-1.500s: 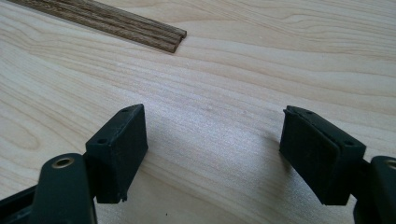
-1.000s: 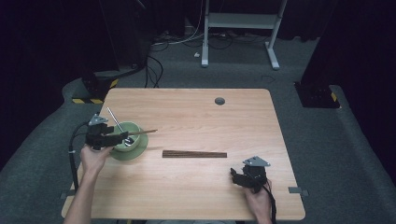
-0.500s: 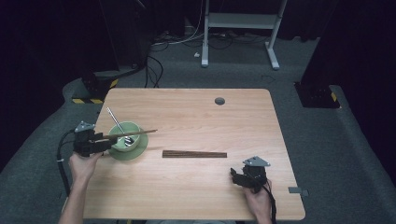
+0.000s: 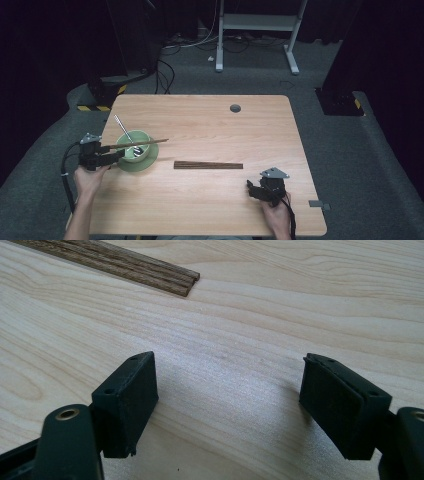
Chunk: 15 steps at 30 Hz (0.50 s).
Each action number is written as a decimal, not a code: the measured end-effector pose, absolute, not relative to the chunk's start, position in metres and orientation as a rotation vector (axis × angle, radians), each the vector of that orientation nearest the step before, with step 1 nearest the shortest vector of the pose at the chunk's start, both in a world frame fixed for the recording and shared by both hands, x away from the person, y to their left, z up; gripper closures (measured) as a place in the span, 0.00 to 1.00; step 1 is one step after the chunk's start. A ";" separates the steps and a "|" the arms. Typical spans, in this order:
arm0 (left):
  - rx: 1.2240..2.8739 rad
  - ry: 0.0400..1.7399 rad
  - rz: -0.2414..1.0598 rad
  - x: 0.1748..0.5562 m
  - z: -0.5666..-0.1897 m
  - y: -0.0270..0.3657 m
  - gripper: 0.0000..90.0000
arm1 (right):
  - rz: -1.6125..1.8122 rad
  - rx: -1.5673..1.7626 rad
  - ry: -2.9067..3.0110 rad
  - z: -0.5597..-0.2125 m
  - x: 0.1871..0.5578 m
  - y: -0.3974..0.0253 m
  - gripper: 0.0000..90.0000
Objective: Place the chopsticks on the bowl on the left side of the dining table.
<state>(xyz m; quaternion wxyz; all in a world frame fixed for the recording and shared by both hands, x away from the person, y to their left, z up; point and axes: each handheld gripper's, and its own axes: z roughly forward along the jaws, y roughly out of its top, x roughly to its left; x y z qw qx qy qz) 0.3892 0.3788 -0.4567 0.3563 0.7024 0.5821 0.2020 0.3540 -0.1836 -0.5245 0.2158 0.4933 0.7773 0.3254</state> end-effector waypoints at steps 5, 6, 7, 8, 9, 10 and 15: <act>1.810 1.512 0.515 0.392 -0.459 0.380 0.32 | 0.902 1.366 2.154 -0.525 0.354 -0.184 0.25; 1.810 1.512 0.515 0.392 -0.459 0.380 0.32 | 0.902 1.367 2.155 -0.525 0.354 -0.184 0.25; 1.807 1.516 0.514 0.393 -0.460 0.380 0.32 | 0.902 1.367 2.155 -0.525 0.354 -0.184 0.25; 1.807 1.516 0.514 0.393 -0.460 0.380 0.32 | 0.902 1.366 2.155 -0.525 0.354 -0.184 0.25; 1.801 1.520 0.510 0.395 -0.461 0.381 0.32 | 0.902 1.366 2.155 -0.525 0.354 -0.184 0.25; 1.801 1.520 0.510 0.395 -0.461 0.381 0.32 | 0.902 1.366 2.155 -0.525 0.354 -0.184 0.25; 1.795 1.531 0.502 0.397 -0.463 0.381 0.32 | 0.902 1.366 2.154 -0.525 0.354 -0.184 0.25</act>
